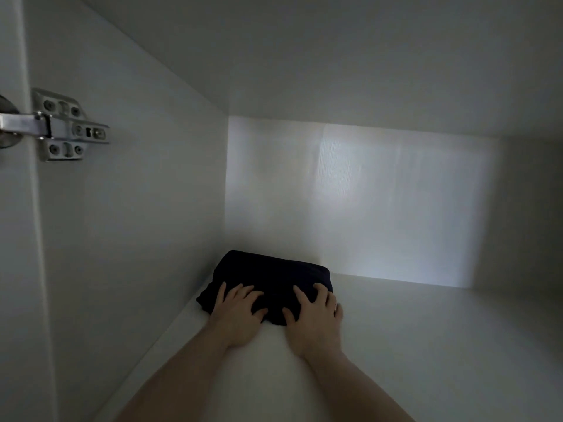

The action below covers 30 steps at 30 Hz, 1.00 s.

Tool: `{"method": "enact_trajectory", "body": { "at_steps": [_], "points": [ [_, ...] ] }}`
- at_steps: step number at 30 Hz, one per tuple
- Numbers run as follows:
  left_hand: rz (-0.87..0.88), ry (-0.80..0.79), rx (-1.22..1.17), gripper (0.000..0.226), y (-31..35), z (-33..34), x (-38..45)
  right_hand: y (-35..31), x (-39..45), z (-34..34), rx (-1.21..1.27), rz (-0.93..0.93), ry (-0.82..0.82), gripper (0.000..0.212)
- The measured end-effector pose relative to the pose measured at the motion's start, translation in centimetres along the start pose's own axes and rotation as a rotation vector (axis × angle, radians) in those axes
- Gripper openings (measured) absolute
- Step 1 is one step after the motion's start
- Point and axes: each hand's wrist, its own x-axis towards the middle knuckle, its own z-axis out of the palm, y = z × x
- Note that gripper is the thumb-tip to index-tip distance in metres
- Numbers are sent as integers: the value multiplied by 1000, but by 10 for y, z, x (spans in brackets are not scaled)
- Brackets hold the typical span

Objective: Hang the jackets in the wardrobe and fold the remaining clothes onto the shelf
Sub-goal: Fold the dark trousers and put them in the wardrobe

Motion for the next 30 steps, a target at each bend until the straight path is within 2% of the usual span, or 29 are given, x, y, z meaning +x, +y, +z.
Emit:
{"method": "enact_trajectory", "body": {
  "at_steps": [7,10,13,16,20,24,30],
  "points": [
    [-30,47,-7,58,-6,6,32,-3,18,5,-54,9,102,52],
    [-47,62,27,57,-6,7,37,-2,18,7,-12,7,65,57],
    [-61,80,45,58,-6,10,39,0,19,8,146,-1,-17,62],
    [-74,167,50,59,-8,10,41,2,20,8,241,-40,-40,62],
    [-86,279,100,61,-6,10,37,2,16,8,176,-6,14,62],
    [-108,196,121,65,-1,8,27,0,10,4,2,10,-8,66],
    [-138,80,98,75,-1,2,1,1,-5,-4,32,10,-180,63]
  ]
}}
